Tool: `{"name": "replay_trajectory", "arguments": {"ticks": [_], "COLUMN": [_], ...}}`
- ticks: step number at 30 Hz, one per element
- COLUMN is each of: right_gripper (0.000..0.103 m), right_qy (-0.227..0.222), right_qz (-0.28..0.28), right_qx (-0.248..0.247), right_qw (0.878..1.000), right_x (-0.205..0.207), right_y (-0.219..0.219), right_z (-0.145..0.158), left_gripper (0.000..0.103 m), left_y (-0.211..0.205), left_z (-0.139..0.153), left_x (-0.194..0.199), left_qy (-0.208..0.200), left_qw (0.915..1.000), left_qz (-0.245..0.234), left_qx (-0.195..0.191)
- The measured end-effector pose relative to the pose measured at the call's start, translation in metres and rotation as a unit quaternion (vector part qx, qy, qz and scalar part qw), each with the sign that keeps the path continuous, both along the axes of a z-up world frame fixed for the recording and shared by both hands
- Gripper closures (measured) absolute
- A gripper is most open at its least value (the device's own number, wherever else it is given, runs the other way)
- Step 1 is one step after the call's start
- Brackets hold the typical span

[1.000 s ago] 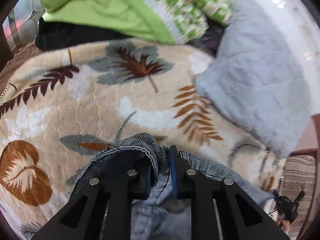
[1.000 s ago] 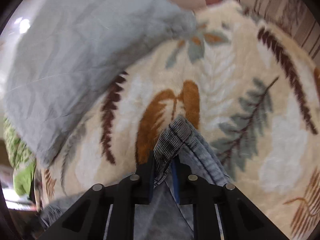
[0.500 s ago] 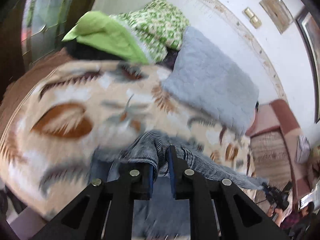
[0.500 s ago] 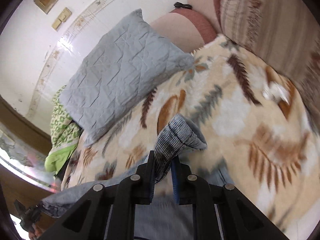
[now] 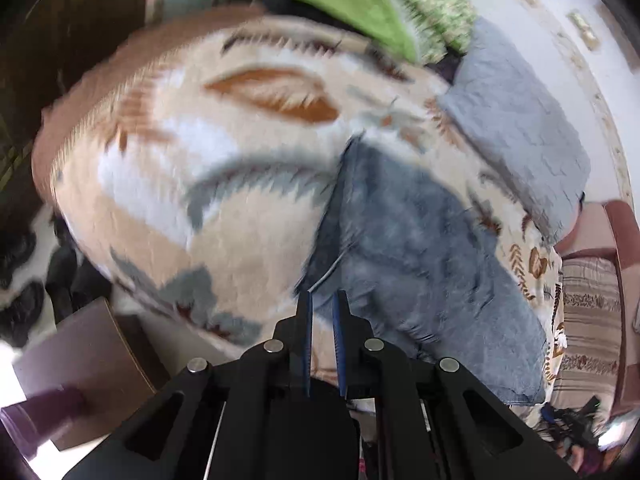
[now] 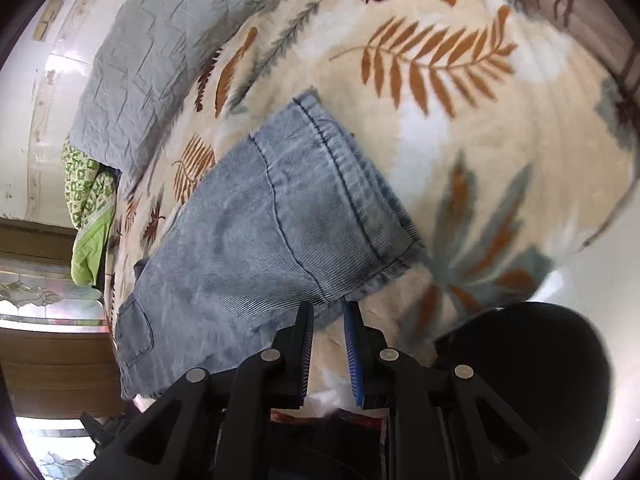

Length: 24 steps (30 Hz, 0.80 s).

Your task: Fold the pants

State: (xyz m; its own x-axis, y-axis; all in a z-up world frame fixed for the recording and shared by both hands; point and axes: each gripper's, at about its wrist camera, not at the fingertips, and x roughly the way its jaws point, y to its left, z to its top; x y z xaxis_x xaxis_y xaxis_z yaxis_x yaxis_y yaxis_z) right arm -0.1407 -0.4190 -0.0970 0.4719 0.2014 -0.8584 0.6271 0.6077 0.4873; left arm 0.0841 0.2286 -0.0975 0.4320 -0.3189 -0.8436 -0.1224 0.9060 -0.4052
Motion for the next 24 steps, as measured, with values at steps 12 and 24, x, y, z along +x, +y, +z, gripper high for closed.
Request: {"name": "replay_trajectory", "arguments": {"ticks": [12,24], "right_gripper": [0.085,0.085], "right_qy": [-0.06,0.023], "right_qz": [0.118,0.238], "right_qx": [-0.117,-0.159], "right_qw": [0.984,0.958], "right_x": [0.078,0.091], "right_y": [0.084,0.11], "right_z": [0.007,-0.011], "left_gripper": [0.092,0.096], "left_y": [-0.171,-0.167], "left_z": [0.006,-0.057], "left_x": [0.011,-0.004], "left_qy": [-0.053,0.031], "left_qw": [0.9825,0.9825], "left_qz": [-0.178,-0.183], "left_qx": [0.001,-0.011]}}
